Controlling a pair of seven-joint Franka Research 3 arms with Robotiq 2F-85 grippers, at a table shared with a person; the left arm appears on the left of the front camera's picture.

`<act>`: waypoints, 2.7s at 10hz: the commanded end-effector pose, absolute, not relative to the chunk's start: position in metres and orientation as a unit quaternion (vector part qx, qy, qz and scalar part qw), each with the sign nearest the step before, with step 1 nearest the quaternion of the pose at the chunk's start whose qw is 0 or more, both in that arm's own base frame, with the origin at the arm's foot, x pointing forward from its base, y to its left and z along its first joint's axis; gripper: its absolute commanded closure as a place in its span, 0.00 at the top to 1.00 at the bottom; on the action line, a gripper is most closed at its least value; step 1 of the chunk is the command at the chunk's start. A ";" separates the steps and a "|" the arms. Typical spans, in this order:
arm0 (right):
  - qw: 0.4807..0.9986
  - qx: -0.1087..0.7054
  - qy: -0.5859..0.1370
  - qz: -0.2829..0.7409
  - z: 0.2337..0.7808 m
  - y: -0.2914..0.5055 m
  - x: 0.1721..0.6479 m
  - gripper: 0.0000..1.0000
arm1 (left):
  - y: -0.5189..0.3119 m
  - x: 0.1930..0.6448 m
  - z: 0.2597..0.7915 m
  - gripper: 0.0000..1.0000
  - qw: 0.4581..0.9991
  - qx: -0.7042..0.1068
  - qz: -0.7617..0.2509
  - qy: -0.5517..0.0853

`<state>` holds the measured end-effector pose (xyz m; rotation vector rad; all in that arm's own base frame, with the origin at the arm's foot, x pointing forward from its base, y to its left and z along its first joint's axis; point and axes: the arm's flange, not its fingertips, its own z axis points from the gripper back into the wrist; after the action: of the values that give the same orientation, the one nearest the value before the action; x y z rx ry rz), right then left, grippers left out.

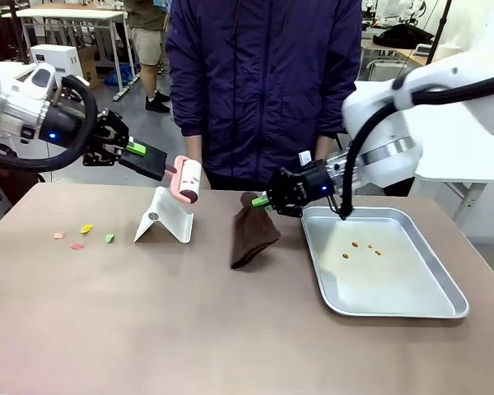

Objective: Clean the surface of the table.
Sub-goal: Hold the Lint Roller with your left hand and the towel with your right hand.

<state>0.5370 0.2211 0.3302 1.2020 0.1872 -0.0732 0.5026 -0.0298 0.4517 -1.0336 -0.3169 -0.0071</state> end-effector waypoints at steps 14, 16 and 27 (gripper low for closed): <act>0.747 0.584 -0.211 -0.239 0.407 -0.048 0.326 0.00 | 0.282 0.450 0.541 0.00 0.789 -0.596 -0.065 -0.138; 0.759 0.609 -0.144 -0.179 0.384 -0.079 0.317 0.00 | 0.288 0.410 0.494 0.00 0.773 -0.616 -0.007 -0.152; 0.765 0.624 -0.053 -0.151 0.375 -0.126 0.314 0.00 | 0.288 0.357 0.420 0.00 0.751 -0.642 0.042 -0.153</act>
<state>0.3180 -0.1310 0.3738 1.3545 -0.1241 -0.3190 0.3583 0.2882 0.4167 -1.3782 -0.3282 0.0962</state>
